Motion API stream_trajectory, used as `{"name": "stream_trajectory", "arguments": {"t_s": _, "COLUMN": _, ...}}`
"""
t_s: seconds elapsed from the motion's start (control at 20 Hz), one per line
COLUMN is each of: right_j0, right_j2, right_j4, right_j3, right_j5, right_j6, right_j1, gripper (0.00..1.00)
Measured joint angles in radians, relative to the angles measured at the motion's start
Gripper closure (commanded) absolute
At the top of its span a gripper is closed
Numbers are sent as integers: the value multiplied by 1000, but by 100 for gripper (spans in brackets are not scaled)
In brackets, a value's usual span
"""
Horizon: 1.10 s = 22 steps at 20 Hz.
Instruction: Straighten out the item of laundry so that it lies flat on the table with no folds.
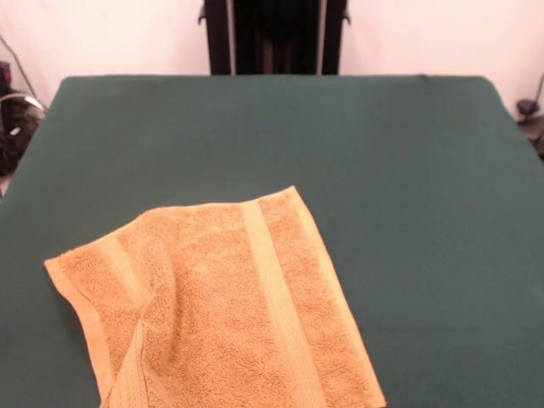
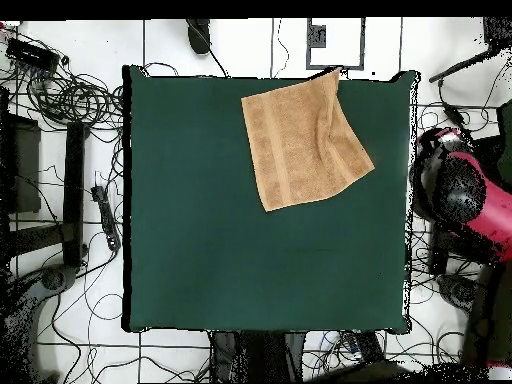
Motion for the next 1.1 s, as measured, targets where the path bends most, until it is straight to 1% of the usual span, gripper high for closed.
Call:
{"name": "stream_trajectory", "arguments": {"t_s": 0.1, "right_j0": -46, "right_j2": 54, "right_j4": 7, "right_j3": 18, "right_j5": 23, "right_j6": 0, "right_j1": -5, "gripper": 0}}
{"name": "stream_trajectory", "arguments": {"t_s": 0.25, "right_j0": -145, "right_j2": 170, "right_j4": 25, "right_j3": 55, "right_j5": 125, "right_j6": 0, "right_j1": 2, "gripper": 0}}
{"name": "stream_trajectory", "arguments": {"t_s": 0.35, "right_j0": -181, "right_j2": 220, "right_j4": 30, "right_j3": 71, "right_j5": 192, "right_j6": 0, "right_j1": 9, "gripper": 0}}
{"name": "stream_trajectory", "arguments": {"t_s": 0.5, "right_j0": -207, "right_j2": 279, "right_j4": 30, "right_j3": 97, "right_j5": 282, "right_j6": 0, "right_j1": 12, "gripper": 0}}
{"name": "stream_trajectory", "arguments": {"t_s": 0.75, "right_j0": -194, "right_j2": 338, "right_j4": 30, "right_j3": 127, "right_j5": 317, "right_j6": 0, "right_j1": 11, "gripper": 0}}
{"name": "stream_trajectory", "arguments": {"t_s": 0.85, "right_j0": -187, "right_j2": 349, "right_j4": 30, "right_j3": 131, "right_j5": 317, "right_j6": 0, "right_j1": 11, "gripper": 0}}
{"name": "stream_trajectory", "arguments": {"t_s": 1.1, "right_j0": -138, "right_j2": 357, "right_j4": 30, "right_j3": 141, "right_j5": 317, "right_j6": 0, "right_j1": 11, "gripper": 0}}
